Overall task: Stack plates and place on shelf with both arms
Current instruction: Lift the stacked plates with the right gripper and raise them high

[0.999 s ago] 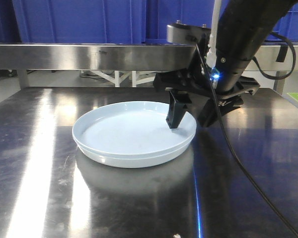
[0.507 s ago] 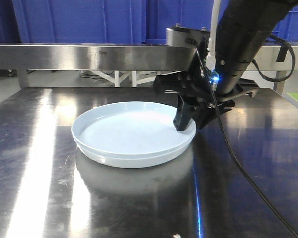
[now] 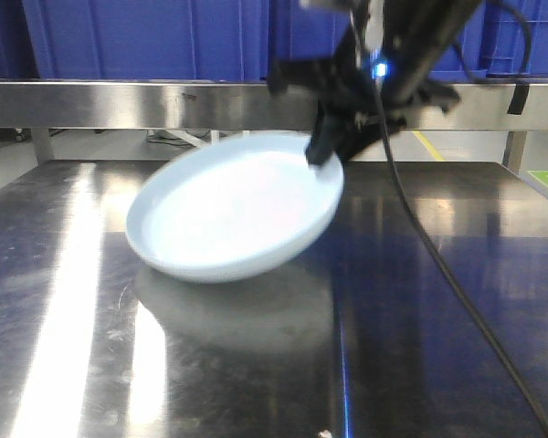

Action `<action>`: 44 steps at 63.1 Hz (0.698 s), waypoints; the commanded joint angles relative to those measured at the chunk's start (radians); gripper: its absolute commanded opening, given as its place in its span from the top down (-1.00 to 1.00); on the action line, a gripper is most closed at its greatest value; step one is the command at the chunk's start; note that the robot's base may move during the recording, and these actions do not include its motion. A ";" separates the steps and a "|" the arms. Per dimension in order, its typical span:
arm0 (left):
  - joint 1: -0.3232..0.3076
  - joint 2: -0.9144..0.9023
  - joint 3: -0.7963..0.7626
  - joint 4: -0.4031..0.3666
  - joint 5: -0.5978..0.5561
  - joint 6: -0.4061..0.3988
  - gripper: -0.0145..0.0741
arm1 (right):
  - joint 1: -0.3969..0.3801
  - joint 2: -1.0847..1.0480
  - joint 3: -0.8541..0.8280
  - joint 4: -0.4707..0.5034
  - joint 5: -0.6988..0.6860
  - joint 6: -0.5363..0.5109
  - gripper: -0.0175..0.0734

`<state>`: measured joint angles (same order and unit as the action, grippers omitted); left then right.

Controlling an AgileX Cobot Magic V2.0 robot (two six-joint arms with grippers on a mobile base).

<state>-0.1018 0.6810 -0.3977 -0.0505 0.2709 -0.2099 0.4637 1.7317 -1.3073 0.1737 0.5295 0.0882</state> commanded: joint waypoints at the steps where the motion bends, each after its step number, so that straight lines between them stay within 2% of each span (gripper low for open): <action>1: 0.002 -0.003 -0.028 -0.002 -0.077 -0.009 0.47 | 0.002 -0.105 -0.073 0.003 -0.058 -0.007 0.49; 23: 0.002 -0.003 -0.028 -0.002 -0.077 -0.009 0.47 | -0.024 -0.273 -0.065 0.002 -0.074 -0.007 0.49; 44: 0.002 -0.003 -0.028 -0.002 -0.077 -0.009 0.47 | -0.171 -0.448 0.091 0.002 -0.100 -0.007 0.49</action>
<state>-0.1018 0.6810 -0.3977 -0.0505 0.2709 -0.2099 0.3294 1.3700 -1.2298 0.1689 0.5242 0.0882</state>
